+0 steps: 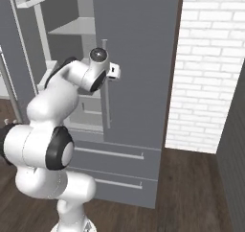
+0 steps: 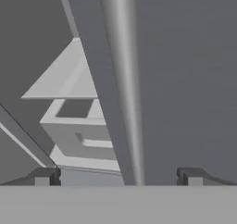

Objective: Grab a lemon wedge from the fridge and one ice cube from the ice bowl, and put them in the glass of lemonade.

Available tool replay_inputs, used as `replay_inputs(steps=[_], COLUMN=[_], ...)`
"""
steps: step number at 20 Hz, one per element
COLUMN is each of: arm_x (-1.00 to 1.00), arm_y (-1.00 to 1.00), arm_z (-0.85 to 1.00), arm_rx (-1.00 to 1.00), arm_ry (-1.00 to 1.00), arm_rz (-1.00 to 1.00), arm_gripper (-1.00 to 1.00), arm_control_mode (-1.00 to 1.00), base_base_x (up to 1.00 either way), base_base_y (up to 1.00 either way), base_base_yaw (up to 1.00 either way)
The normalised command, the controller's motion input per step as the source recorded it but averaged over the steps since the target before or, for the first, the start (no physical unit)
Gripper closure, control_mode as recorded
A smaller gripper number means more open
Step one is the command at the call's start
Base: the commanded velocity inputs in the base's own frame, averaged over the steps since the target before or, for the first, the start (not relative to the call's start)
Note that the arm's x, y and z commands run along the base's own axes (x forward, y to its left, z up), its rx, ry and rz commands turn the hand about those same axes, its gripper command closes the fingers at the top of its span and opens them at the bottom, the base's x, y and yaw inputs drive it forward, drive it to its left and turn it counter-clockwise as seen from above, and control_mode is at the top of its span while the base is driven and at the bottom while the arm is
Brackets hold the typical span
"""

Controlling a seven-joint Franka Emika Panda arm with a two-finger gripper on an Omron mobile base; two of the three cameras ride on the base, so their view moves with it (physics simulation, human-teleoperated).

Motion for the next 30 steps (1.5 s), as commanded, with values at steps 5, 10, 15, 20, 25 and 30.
replay_inputs(steps=[5, 10, 15, 20, 25, 30], arm_x=[0.56, 0.59, 0.50, 0.44, 0.06, -0.12], arm_y=[0.00, 0.00, -0.03, 0.00, 0.00, -0.07], arm_z=[-0.21, -0.16, -0.22, -0.07, -0.01, 0.00], arm_rx=[-0.02, -0.01, -0.04, -0.02, 0.00, 0.00], arm_ry=[0.00, 0.00, -0.01, -0.02, 0.00, 0.00], arm_rz=[0.00, 0.00, 0.00, 0.00, 0.00, -0.01], arm_gripper=[-1.00, -1.00, -1.00, 1.00, 1.00, 1.00], arm_control_mode=[-1.00, -1.00, -1.00, -1.00, -1.00, -1.00], base_base_x=[0.00, 0.00, 0.00, 0.00, 0.00, 0.00], base_base_y=[0.00, 0.00, 0.00, 0.00, 0.00, 0.00], base_base_yaw=[0.00, 0.00, 0.00, 0.00, 0.00, 0.00])
